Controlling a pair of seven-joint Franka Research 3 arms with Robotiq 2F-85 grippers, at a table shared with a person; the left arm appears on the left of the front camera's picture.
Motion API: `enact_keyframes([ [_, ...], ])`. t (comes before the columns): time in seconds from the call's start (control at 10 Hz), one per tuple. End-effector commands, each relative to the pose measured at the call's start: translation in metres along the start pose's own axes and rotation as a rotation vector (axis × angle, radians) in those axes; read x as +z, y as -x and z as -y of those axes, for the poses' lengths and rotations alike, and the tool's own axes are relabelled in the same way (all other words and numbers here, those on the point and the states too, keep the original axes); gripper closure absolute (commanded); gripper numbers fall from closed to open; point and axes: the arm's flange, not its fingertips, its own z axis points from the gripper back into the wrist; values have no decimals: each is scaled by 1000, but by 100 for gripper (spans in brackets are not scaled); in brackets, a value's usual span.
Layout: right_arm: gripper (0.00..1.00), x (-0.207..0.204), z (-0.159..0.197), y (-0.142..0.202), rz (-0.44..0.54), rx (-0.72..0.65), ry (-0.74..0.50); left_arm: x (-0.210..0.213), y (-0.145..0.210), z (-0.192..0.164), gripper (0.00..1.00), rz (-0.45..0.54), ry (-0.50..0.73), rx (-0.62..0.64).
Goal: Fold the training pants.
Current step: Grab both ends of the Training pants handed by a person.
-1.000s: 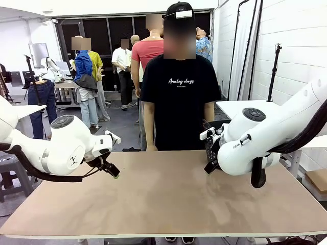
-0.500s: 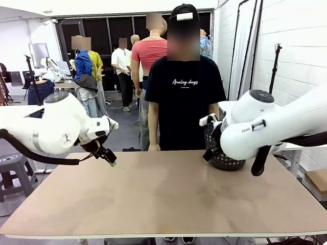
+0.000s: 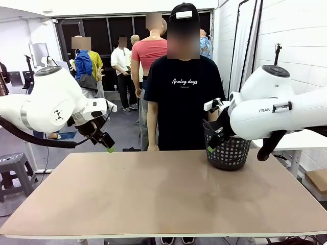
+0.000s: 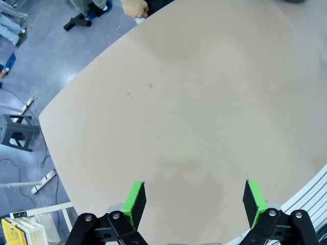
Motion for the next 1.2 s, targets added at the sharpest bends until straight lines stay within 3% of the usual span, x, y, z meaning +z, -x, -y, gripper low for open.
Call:
enact_keyframes([
  [0.0, 0, 11, 2, 2, 15, 32, 9, 1, 6, 5, 0, 18, 30, -1],
  [1.1, 0, 25, -1, -3, 51, 15, 15, 5, 4, 8, 0, 14, 15, 1],
])
